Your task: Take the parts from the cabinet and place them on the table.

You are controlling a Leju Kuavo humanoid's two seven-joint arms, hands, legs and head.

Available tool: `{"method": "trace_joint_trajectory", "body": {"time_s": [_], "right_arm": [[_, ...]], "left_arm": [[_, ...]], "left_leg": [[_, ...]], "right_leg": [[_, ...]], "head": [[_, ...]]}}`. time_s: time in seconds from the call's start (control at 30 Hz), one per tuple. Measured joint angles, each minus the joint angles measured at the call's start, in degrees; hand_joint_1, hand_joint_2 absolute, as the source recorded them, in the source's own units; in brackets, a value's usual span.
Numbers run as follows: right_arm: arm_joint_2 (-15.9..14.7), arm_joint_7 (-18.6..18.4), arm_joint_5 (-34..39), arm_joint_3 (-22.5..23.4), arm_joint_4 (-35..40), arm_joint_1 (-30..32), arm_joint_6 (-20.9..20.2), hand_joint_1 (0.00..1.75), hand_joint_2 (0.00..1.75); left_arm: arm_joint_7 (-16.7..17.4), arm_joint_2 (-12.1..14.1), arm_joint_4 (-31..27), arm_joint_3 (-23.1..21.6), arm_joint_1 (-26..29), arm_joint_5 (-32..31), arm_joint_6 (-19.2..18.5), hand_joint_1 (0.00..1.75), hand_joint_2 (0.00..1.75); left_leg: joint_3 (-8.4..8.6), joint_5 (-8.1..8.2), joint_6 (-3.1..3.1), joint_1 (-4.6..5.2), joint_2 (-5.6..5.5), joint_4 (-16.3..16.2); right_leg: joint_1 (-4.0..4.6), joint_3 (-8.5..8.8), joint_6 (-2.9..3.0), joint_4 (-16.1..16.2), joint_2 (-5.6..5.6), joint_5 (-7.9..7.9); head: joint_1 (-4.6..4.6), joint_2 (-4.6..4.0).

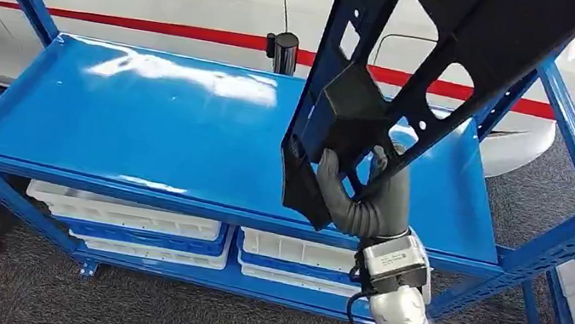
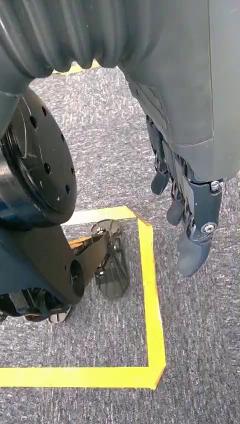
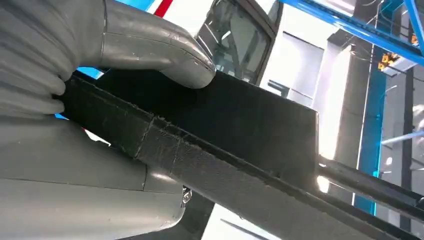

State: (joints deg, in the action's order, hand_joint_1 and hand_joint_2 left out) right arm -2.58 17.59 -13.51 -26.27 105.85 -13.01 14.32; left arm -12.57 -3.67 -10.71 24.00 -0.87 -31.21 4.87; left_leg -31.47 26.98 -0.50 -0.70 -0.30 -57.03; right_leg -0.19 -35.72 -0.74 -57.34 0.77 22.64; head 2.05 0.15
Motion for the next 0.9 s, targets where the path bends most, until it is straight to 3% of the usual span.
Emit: {"method": "trace_joint_trajectory", "body": {"time_s": [0.4, 0.6, 0.9], "right_arm": [[-0.06, -0.72, 9.33, -0.87, 0.0, 0.1, -2.97, 1.75, 1.75], [0.07, -1.73, 10.95, -0.98, -0.46, 0.3, -3.37, 1.75, 1.75], [0.11, -1.77, 11.06, -1.75, -0.96, 0.31, -3.39, 1.75, 1.75]], "left_arm": [[0.46, -0.31, 0.0, 1.05, -0.29, -0.44, 0.44, 0.0, 1.75], [-2.14, -0.31, 0.0, 1.83, -0.29, -0.35, -0.81, 0.0, 1.75], [-1.46, -0.31, 0.0, 2.84, -0.28, -0.35, -1.31, 0.0, 1.75]], "left_leg": [[-0.02, 0.0, 0.0, 0.01, -0.01, 0.0], [-0.02, 0.0, 0.0, 0.01, -0.01, 0.0], [-0.06, 0.18, 0.33, 0.23, -0.01, -0.17]], "right_leg": [[-0.01, 0.0, 0.0, 0.0, 0.0, 0.0], [-0.02, 0.0, 0.0, 0.0, 0.0, 0.0], [-0.31, 0.01, -0.03, 0.03, -0.01, -0.01]], "head": [[0.0, 0.0], [0.0, 0.0], [0.02, 0.0]]}}
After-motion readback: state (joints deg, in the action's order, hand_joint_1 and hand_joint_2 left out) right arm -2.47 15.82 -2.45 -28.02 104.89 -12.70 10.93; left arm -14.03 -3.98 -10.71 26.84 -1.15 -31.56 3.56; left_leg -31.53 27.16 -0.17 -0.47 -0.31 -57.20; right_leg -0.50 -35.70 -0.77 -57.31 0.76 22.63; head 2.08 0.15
